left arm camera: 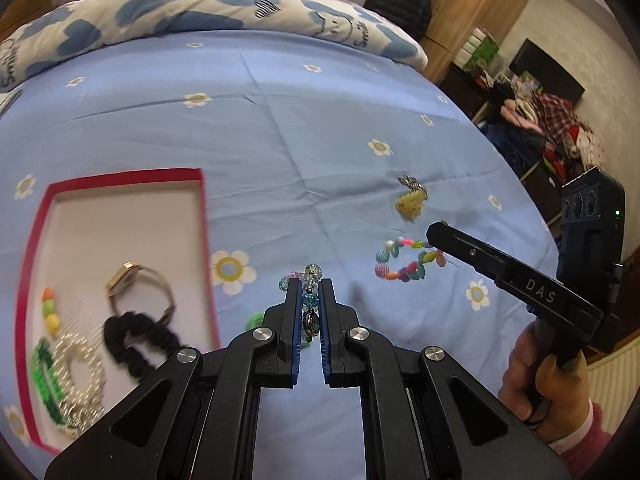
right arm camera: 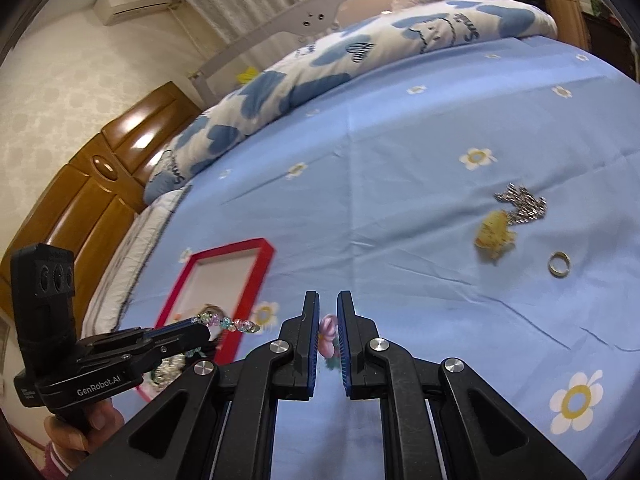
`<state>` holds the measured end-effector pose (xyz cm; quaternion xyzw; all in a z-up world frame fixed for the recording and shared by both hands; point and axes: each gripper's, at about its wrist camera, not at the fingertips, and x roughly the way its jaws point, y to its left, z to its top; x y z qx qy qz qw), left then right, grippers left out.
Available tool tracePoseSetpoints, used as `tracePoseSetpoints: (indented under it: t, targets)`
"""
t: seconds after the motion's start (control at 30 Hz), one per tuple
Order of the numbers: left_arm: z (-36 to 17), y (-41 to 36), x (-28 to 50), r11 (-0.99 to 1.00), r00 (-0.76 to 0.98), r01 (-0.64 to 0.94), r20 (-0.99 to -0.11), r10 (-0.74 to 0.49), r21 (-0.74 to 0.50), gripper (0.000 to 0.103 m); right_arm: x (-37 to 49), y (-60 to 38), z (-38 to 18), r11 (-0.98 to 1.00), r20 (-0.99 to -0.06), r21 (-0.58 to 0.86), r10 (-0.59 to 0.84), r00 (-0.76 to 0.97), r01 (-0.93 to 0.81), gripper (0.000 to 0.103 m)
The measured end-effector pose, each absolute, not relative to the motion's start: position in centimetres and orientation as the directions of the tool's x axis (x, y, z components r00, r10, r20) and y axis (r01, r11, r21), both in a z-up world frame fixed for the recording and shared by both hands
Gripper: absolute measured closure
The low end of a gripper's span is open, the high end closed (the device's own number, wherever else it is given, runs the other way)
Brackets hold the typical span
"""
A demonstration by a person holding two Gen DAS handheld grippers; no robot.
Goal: Organize jewelry
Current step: 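Carry both bead bracelets over the red tray with both grippers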
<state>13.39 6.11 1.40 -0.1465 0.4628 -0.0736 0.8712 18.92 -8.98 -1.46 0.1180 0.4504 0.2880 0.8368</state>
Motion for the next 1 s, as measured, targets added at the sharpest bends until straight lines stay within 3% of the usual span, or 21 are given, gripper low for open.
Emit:
tracePoseSetpoints:
  t: [1.0]
  targets:
    - [0.7, 18.6, 4.7, 0.881, 0.627, -0.283, -0.769, -0.129, -0.379, 0.097, 13.8, 6.3, -0.8, 0.665, -0.669, 0.499, 0.703, 0.241, -0.556, 0.094]
